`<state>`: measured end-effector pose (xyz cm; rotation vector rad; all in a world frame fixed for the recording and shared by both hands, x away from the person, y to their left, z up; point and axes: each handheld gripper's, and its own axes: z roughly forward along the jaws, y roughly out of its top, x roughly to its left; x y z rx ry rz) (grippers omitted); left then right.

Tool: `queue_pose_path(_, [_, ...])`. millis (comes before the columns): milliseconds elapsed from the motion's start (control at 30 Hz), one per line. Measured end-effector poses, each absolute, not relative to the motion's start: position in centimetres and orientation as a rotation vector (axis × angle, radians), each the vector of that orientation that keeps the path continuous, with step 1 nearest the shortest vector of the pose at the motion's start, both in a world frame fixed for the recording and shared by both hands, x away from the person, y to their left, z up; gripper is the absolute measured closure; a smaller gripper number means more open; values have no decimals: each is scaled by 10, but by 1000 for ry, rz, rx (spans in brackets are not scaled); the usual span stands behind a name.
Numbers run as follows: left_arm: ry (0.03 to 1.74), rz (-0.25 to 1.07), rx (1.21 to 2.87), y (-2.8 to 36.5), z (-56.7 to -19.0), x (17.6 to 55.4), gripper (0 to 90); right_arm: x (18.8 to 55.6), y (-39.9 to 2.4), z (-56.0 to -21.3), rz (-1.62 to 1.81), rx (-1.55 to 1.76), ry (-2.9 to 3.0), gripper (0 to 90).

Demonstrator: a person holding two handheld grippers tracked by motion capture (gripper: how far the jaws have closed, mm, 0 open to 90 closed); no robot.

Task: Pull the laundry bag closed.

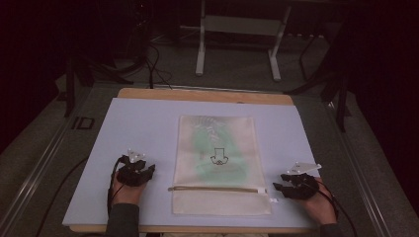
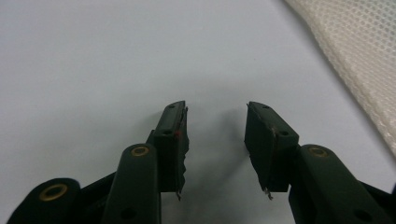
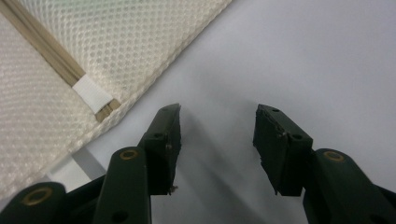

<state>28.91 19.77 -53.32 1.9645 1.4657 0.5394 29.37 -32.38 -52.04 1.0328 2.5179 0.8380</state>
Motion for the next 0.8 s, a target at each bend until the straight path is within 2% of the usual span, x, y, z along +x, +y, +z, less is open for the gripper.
queue_pose_path(267, [1425,537,1985,194,-532,289,595,291,-321,-518,798,976,2540,514])
queue_pose_path(333, [1411,545,1993,193,-531,288,595,290,-320,-518,803,980,2554,548])
queue_pose_path(800, [1390,523,2011,192,-531,287,592,286,-312,-514,784,929,2602,551])
